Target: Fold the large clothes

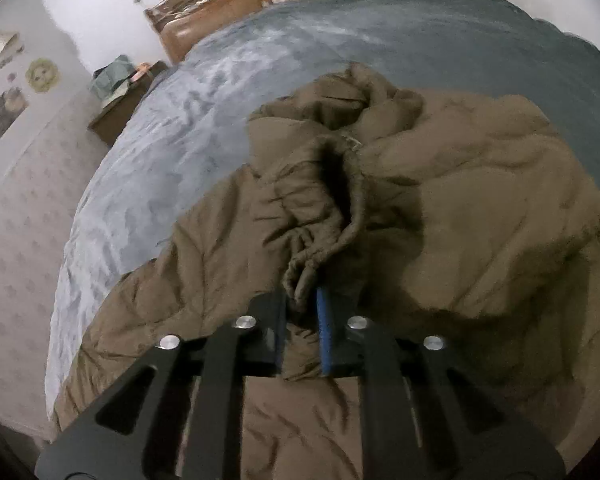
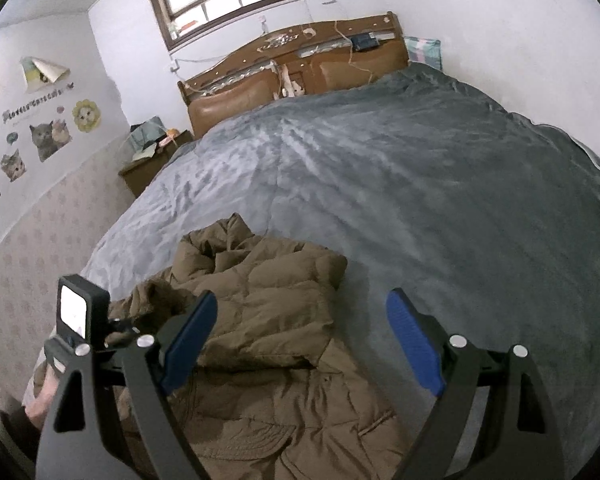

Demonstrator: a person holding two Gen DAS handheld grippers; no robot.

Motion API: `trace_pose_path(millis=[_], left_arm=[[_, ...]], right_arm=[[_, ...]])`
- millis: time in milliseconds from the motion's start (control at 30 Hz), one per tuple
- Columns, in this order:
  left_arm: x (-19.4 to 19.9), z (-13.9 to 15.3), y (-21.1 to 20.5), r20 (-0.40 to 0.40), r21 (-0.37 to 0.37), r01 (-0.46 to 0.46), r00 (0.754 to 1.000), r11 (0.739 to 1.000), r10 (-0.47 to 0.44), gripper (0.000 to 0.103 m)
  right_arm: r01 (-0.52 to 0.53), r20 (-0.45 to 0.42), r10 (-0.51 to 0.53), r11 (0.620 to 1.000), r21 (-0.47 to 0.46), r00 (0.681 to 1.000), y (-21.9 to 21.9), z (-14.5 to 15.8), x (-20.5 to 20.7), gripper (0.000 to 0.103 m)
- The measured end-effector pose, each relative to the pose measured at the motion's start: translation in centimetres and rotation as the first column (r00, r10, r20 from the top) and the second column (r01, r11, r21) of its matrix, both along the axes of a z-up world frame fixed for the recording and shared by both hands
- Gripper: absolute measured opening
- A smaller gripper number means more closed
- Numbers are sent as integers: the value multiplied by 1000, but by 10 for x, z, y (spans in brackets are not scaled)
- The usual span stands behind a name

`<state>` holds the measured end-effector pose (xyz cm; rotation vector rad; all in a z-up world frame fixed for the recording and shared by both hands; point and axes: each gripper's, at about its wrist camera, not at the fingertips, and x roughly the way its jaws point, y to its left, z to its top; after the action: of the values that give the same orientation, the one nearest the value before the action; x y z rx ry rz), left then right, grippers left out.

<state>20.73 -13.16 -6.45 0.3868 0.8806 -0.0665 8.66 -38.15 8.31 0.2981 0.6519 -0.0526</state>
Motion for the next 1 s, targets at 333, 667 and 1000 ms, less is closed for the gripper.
trace_pose_path(millis=[333, 667, 1000], left_arm=[[-16, -11, 175, -149, -243, -443, 896, 863, 418, 66], [-62, 4, 235, -21, -248, -521, 846, 817, 533, 92], [-39, 40, 154, 118, -193, -251, 954, 948, 277, 94]], right_arm=[[18, -131, -30, 995, -97, 991, -10, -49, 39, 87], [-111, -268, 85, 990, -84, 960, 29, -130, 99, 87], [-22, -325, -36, 985, -173, 945, 8, -156, 112, 7]])
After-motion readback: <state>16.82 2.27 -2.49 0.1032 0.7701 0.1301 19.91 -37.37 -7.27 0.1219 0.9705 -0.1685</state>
